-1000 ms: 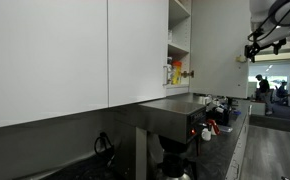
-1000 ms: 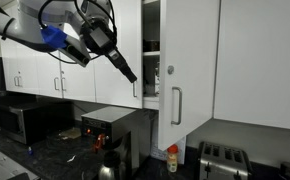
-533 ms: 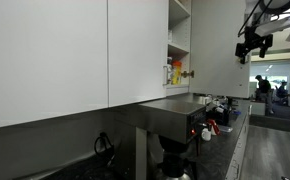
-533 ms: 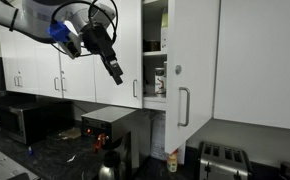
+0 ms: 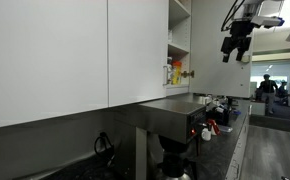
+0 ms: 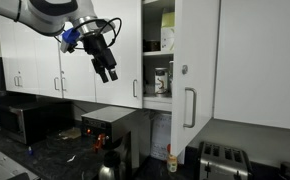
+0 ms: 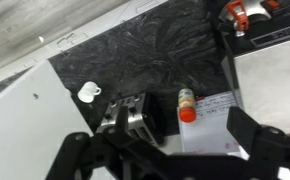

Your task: Open the right top cabinet door

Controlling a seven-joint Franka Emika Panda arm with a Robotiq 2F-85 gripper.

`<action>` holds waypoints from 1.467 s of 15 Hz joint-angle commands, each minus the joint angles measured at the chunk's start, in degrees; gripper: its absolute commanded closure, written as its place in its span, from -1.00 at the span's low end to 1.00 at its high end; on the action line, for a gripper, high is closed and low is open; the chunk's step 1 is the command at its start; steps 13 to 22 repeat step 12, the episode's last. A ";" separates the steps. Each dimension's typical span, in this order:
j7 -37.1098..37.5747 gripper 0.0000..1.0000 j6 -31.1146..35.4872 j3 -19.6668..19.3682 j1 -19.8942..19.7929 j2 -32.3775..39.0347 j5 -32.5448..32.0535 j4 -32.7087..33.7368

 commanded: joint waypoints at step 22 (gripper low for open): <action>-13.91 -1.00 -2.56 2.52 3.87 11.21 12.19 10.28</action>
